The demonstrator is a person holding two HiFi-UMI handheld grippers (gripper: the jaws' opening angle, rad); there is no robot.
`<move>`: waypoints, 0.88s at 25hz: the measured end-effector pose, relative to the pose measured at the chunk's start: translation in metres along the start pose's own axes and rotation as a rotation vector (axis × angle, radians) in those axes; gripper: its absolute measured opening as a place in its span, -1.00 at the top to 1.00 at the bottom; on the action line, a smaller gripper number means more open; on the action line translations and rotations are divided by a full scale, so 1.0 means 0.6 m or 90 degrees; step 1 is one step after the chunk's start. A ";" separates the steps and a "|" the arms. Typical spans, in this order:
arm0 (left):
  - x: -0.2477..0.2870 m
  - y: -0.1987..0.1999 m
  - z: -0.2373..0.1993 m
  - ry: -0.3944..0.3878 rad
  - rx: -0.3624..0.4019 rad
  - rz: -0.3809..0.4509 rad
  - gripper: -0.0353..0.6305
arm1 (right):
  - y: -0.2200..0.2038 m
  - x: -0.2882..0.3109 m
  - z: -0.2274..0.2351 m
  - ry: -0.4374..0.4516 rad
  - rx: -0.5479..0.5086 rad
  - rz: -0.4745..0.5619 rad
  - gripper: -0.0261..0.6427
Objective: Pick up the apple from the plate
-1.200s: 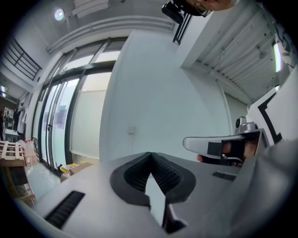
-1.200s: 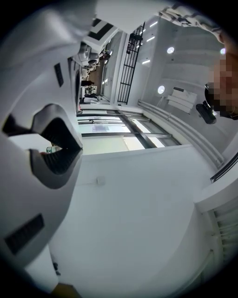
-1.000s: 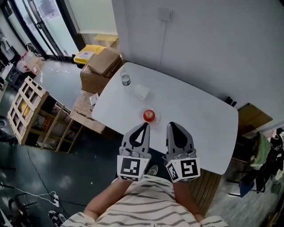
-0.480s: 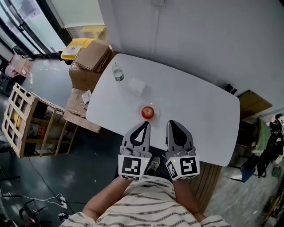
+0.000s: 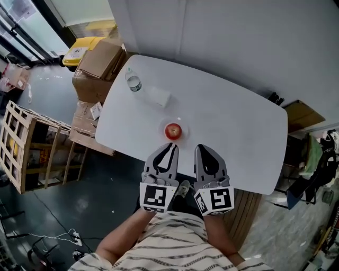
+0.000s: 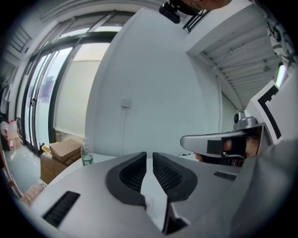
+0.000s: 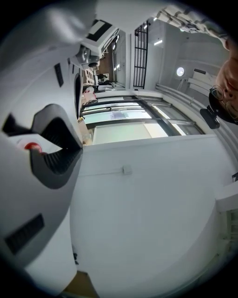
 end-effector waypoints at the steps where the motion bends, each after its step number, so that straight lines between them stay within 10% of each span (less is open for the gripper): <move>1: 0.004 -0.005 0.000 -0.002 -0.002 -0.005 0.79 | -0.006 0.002 0.001 0.000 0.002 -0.004 0.89; 22: 0.099 -0.182 -0.026 0.012 0.055 -0.120 -0.01 | -0.098 0.026 0.022 0.001 0.037 -0.055 0.89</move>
Point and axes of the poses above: the fingertips, and each gripper's own axes: x forward along the fingers, z to its right, y out of its top, the point moved 2 cm from there along -x, backward along the fingers, and after that the axes turned 11 degrees about y, right-handed, at the moved point
